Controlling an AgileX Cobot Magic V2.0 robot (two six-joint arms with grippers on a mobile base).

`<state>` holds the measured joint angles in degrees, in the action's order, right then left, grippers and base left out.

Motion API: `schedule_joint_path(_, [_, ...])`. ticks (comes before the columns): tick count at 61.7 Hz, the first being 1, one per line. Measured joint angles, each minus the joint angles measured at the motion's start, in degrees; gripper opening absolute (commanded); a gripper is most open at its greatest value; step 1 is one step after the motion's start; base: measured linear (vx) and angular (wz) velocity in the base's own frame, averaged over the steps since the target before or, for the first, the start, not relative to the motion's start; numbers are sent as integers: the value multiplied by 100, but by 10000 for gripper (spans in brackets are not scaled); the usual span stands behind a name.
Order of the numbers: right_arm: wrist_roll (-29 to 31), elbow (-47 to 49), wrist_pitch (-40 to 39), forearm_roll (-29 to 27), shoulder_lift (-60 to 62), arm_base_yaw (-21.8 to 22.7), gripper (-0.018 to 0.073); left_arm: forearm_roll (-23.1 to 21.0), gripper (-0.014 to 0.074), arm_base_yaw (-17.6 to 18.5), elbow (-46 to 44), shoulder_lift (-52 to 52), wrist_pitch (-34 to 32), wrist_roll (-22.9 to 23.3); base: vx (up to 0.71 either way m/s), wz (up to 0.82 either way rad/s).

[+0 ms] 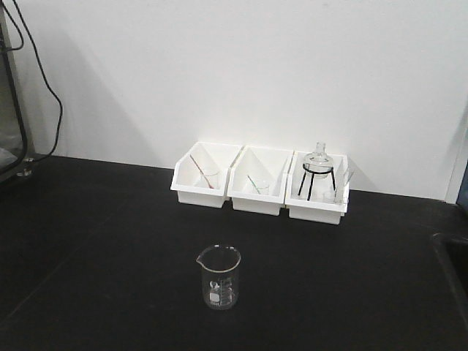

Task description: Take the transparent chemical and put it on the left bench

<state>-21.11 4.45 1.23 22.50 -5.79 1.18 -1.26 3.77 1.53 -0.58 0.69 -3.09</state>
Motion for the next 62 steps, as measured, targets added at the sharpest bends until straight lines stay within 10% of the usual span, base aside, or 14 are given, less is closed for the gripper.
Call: schedule_joint_path(62, [0, 0, 0, 0, 0, 0, -3, 0, -3, 0, 0, 0, 0, 0, 18, -8])
